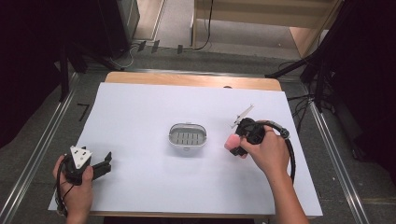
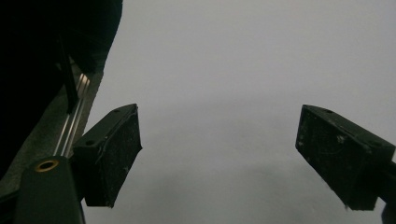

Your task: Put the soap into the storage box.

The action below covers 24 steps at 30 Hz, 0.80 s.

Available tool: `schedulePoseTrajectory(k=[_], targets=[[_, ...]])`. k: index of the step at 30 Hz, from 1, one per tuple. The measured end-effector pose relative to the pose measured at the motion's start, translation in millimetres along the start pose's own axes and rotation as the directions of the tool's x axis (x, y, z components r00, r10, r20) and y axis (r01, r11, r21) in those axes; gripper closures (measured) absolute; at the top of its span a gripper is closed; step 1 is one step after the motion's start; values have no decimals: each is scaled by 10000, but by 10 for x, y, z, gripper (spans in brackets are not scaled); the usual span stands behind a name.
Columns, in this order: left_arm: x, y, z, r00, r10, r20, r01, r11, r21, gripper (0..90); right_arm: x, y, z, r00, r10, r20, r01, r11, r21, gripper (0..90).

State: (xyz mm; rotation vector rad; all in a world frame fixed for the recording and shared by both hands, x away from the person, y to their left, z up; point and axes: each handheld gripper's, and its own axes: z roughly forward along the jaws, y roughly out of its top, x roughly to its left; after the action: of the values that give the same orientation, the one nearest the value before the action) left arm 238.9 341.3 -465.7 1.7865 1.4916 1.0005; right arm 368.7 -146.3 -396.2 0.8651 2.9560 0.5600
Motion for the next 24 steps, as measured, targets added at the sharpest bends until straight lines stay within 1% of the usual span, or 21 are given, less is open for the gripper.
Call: schedulePoseTrajectory(k=[5, 6, 7, 8, 12, 16, 17, 24], targets=[[2, 0, 5, 10000, -39, 33, 39, 10000, 1, 149, 22, 84, -20, 9998, -223, -7, 223, 9998, 5, 386], [7, 1, 4, 10000, -66, 59, 66, 10000, 33, 149, 39, 128, -30, 9995, -325, -35, 325, 9995, -1, 386], [7, 1, 4, 10000, -66, 59, 66, 10000, 33, 148, 39, 128, -30, 9995, -325, -35, 325, 9995, -1, 386], [11, 1, 4, 9999, -137, 56, 136, 9999, 31, 149, 56, 180, -40, 9988, -482, 6, 481, 9988, 52, 386], [17, 1, 4, 9998, -160, 77, 160, 9999, 21, 148, 78, 251, -42, 9980, -617, -112, 617, 9981, -57, 386], [19, 2, 3, 9998, -179, 89, 179, 9998, 46, 149, 105, 323, -30, 9966, -809, -172, 810, 9967, 19, 387], [19, 2, 3, 9998, -178, 92, 178, 9998, 55, 148, 112, 337, -32, 9968, -783, -181, 783, 9969, 36, 386], [23, 2, 5, 9997, -200, 135, 199, 9998, 47, 149, 161, 458, -40, 9926, -1159, -357, 1158, 9933, -54, 386]])
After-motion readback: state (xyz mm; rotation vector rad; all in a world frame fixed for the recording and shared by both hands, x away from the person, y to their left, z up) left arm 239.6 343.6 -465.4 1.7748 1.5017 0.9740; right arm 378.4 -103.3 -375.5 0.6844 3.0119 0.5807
